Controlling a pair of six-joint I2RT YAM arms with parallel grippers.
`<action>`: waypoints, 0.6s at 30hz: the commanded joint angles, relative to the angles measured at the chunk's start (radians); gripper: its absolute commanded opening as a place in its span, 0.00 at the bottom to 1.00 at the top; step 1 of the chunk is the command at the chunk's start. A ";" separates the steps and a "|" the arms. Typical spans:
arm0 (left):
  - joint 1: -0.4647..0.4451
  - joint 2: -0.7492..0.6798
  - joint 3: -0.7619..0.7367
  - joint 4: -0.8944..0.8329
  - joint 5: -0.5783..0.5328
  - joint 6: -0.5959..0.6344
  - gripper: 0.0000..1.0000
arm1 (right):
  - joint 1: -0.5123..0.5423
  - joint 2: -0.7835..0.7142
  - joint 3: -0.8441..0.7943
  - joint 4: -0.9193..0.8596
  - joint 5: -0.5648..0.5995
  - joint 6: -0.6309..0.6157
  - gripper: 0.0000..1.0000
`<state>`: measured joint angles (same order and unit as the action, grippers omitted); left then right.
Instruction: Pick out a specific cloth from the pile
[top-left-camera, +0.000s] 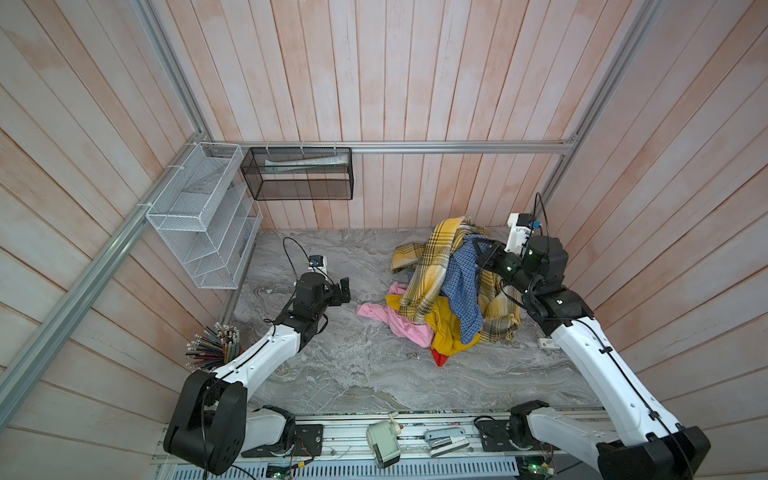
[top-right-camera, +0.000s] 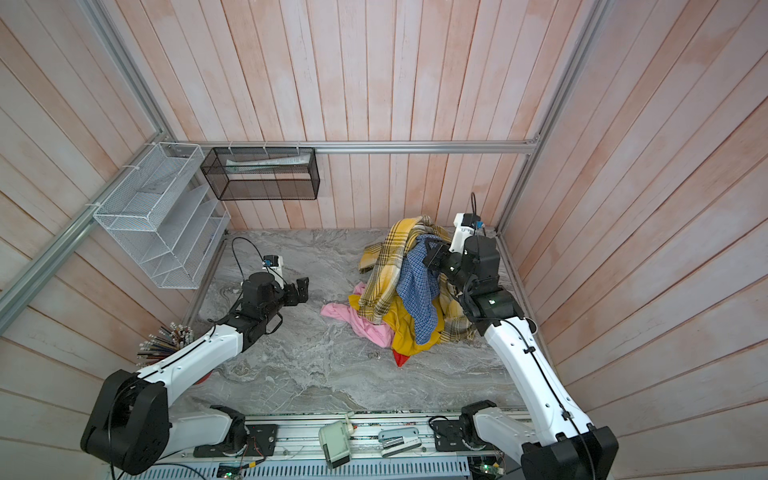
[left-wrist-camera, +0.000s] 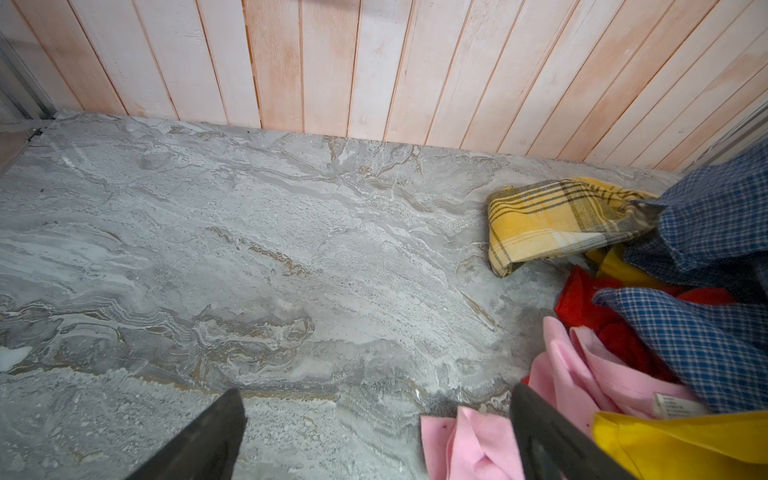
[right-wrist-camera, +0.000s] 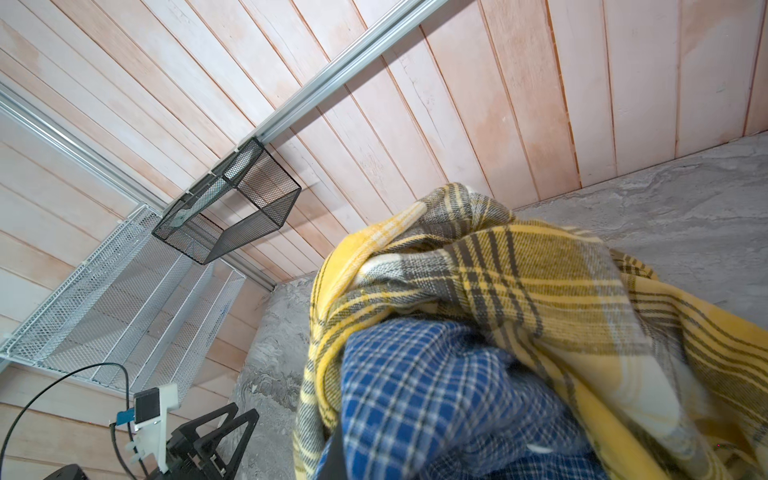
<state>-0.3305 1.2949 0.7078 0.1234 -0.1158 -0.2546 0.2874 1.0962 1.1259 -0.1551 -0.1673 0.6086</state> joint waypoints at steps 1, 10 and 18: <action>-0.005 0.016 0.034 -0.005 -0.005 0.006 1.00 | 0.004 -0.020 0.126 0.038 -0.048 -0.025 0.00; -0.009 0.027 0.041 -0.004 -0.007 0.003 1.00 | 0.006 0.068 0.376 -0.116 -0.077 -0.080 0.00; -0.010 0.027 0.049 0.001 0.003 0.012 1.00 | 0.004 0.102 0.511 -0.157 -0.124 -0.104 0.00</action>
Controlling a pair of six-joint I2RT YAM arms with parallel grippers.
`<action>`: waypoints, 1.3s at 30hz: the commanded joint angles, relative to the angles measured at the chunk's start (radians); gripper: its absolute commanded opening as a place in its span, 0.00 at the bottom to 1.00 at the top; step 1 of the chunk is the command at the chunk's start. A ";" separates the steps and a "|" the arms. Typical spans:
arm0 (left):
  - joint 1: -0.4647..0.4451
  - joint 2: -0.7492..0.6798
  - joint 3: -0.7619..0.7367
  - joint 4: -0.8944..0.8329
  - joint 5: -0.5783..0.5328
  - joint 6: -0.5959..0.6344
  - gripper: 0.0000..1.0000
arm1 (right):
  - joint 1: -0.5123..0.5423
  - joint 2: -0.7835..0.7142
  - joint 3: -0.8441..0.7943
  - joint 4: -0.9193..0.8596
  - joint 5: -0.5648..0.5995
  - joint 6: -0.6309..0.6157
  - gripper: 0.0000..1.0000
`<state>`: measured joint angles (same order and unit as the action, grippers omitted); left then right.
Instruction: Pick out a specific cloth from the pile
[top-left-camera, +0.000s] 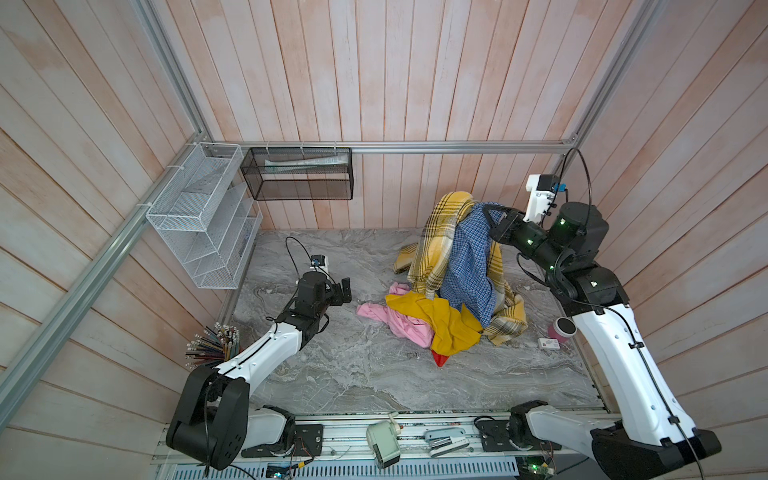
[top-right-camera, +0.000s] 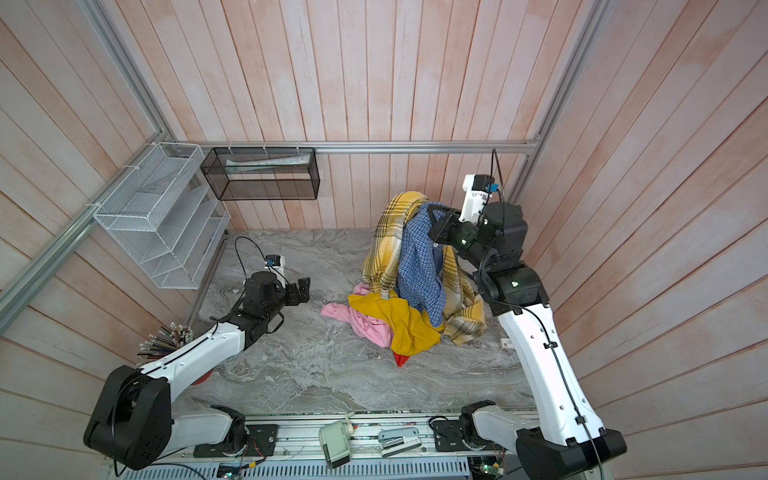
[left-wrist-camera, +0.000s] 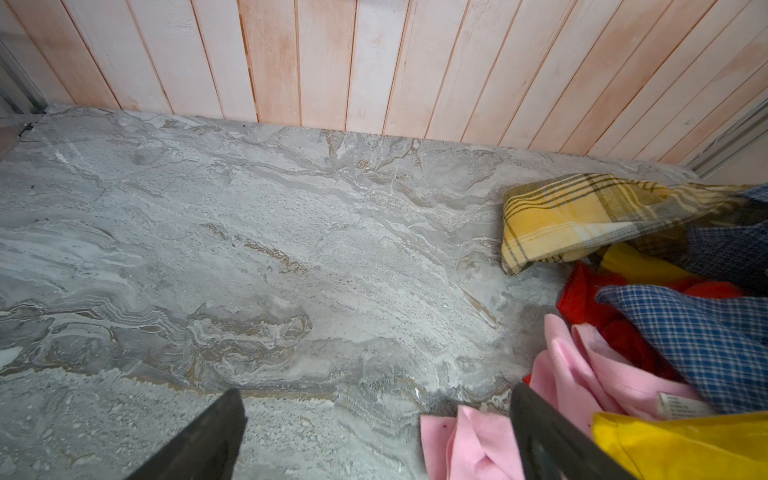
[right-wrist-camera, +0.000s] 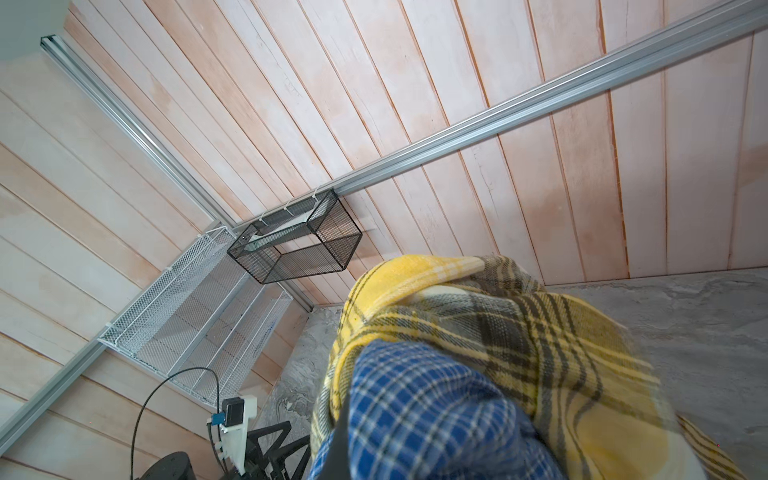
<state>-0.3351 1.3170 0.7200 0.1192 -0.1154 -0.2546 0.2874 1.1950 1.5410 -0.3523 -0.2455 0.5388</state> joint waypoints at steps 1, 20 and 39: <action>-0.005 0.005 0.040 0.004 0.006 0.009 1.00 | 0.003 0.016 0.123 0.027 -0.060 -0.037 0.00; -0.006 -0.043 0.063 0.006 0.067 0.007 1.00 | 0.044 0.092 -0.232 -0.157 -0.134 -0.059 0.00; -0.238 0.064 0.288 0.036 0.475 0.106 1.00 | -0.051 -0.017 -0.399 -0.056 -0.283 -0.035 0.00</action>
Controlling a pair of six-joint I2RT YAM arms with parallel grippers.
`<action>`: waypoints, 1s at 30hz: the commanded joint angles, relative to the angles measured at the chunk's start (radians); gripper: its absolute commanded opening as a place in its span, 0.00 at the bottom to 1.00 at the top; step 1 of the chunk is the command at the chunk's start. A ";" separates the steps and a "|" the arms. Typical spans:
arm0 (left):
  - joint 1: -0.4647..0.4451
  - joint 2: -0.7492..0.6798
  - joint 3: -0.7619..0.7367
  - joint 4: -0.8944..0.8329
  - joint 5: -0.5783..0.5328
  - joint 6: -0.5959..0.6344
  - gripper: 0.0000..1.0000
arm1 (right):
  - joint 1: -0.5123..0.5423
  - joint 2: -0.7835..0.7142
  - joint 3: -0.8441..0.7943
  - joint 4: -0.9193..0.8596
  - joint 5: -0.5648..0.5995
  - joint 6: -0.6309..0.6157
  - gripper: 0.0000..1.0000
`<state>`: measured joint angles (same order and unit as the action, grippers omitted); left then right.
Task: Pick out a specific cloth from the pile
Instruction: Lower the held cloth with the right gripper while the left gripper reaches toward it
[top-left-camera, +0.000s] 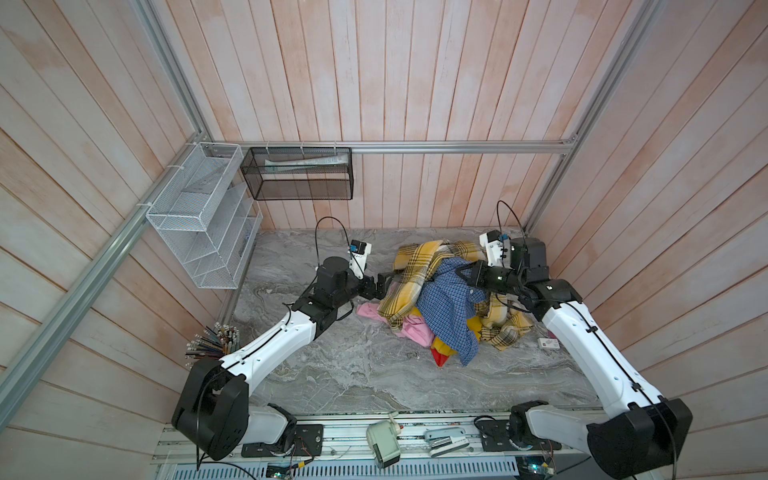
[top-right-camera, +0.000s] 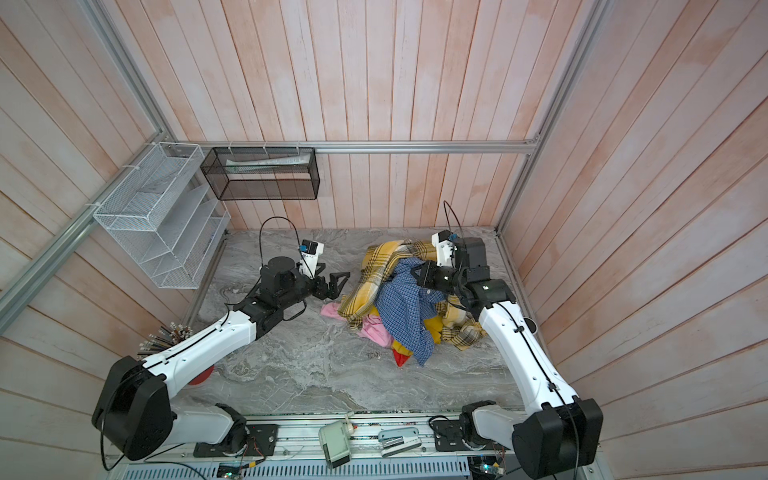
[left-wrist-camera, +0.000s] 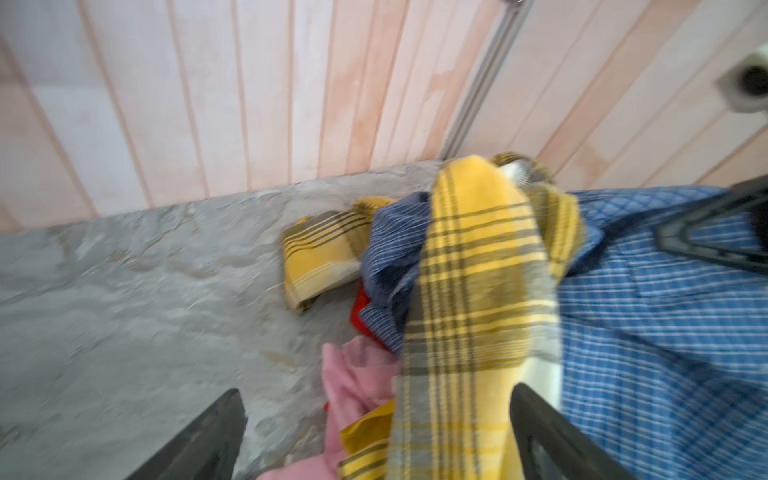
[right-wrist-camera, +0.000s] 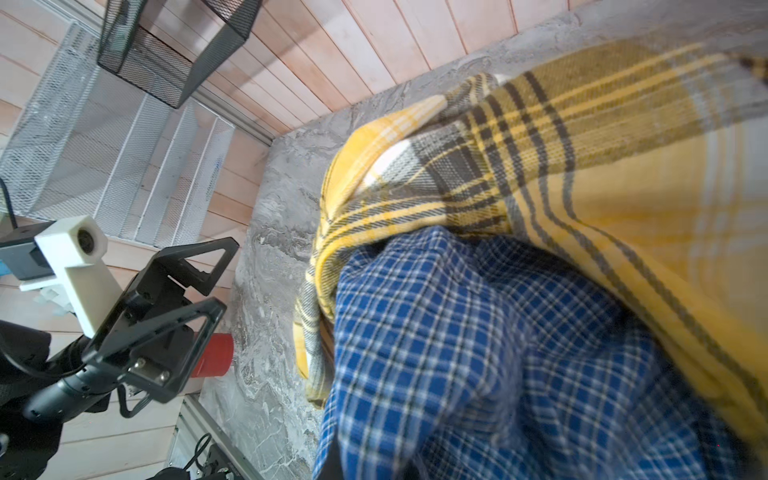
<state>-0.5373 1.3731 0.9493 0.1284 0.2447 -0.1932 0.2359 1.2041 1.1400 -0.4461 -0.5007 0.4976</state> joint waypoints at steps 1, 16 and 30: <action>-0.059 0.013 0.074 0.019 0.140 0.054 1.00 | -0.001 -0.027 0.000 0.036 -0.019 0.006 0.00; -0.293 0.319 0.365 -0.220 0.126 0.109 1.00 | -0.033 -0.036 -0.048 0.073 -0.017 0.001 0.00; -0.342 0.542 0.552 -0.185 -0.118 0.051 0.74 | -0.084 -0.078 -0.120 0.086 -0.068 -0.020 0.16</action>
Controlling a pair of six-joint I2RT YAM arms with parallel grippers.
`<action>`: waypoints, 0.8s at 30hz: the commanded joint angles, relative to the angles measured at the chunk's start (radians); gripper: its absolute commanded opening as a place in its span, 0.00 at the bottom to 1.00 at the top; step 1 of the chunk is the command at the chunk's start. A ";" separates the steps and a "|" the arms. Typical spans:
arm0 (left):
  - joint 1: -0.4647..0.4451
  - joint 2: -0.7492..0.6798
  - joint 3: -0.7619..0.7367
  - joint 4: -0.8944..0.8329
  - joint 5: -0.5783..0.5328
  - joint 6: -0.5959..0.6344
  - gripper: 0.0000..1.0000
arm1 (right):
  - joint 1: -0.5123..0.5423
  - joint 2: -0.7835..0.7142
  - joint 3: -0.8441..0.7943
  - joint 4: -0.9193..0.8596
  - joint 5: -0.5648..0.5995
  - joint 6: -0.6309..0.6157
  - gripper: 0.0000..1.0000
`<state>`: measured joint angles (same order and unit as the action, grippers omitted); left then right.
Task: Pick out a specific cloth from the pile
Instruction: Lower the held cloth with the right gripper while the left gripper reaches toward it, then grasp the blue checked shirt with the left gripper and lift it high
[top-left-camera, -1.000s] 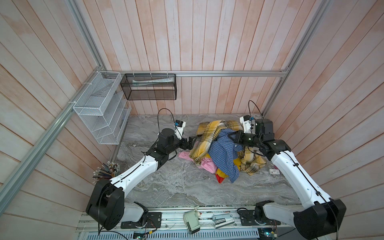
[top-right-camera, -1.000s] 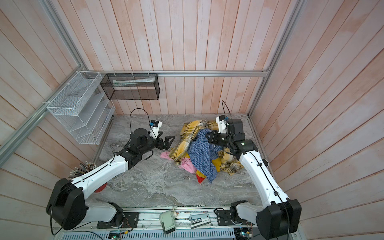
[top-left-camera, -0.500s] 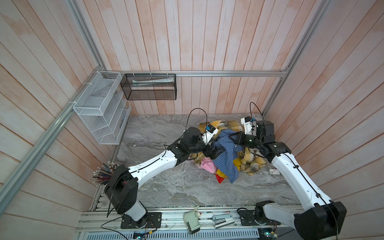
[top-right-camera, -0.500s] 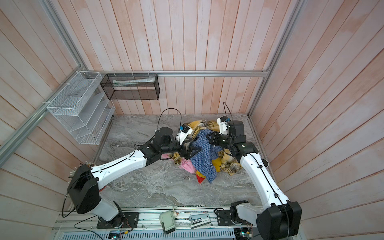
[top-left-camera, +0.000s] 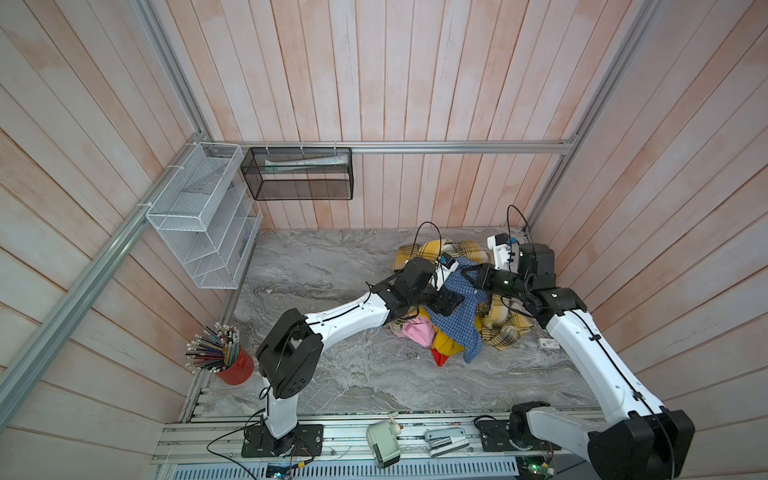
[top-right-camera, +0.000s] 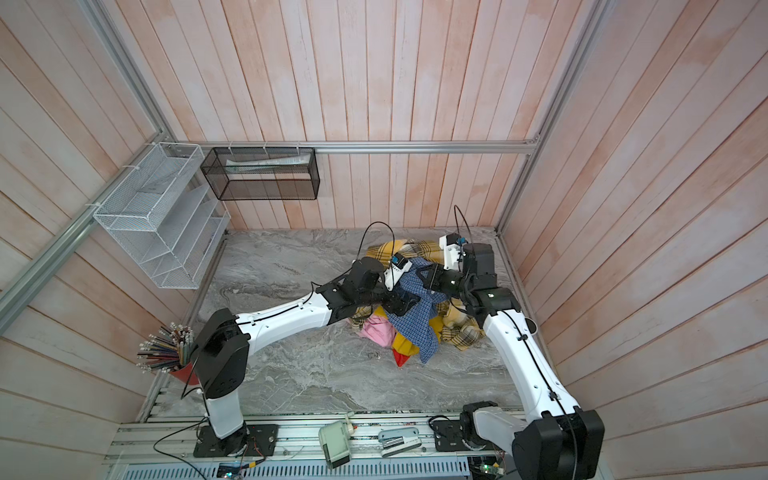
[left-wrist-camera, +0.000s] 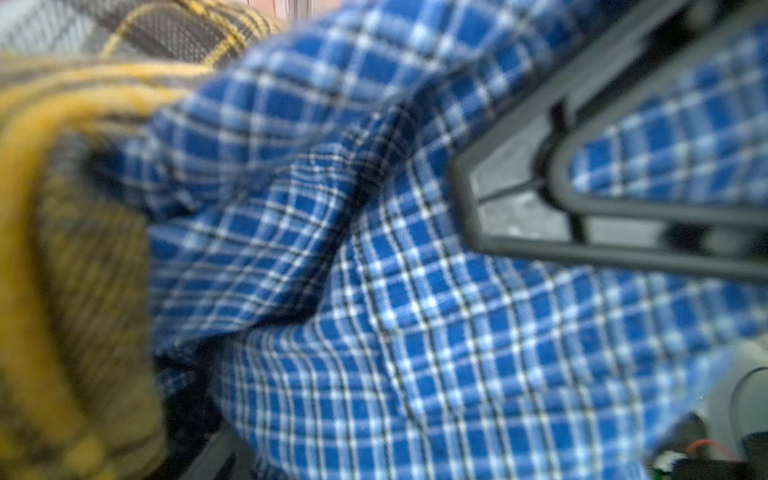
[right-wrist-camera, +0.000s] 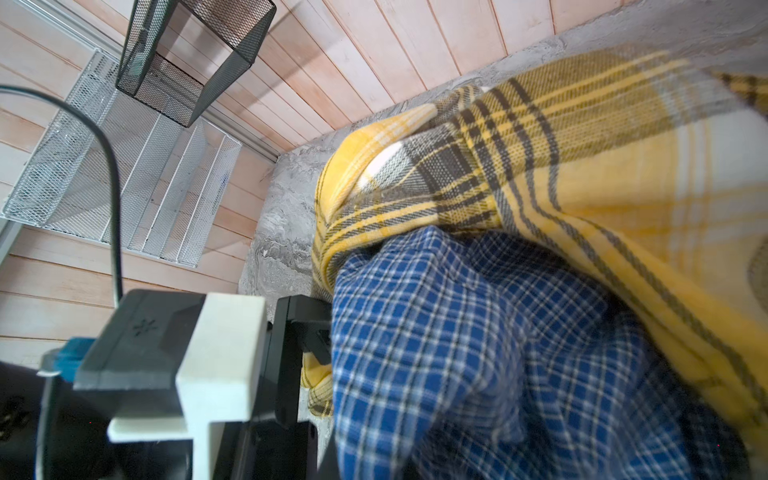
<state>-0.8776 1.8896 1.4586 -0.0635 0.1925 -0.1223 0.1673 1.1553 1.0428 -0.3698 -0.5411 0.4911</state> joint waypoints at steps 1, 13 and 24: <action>0.000 0.036 0.058 0.002 -0.086 -0.023 0.61 | -0.028 -0.038 -0.031 0.007 -0.027 -0.017 0.26; 0.054 -0.104 0.197 -0.125 -0.067 0.088 0.00 | -0.172 -0.103 -0.108 0.035 -0.046 -0.065 0.73; 0.054 -0.206 0.307 -0.237 0.012 0.098 0.00 | -0.173 -0.104 -0.293 0.266 -0.066 0.004 0.72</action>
<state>-0.8238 1.7267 1.7149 -0.2977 0.1715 -0.0444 -0.0017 1.0554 0.7742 -0.1963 -0.5907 0.4713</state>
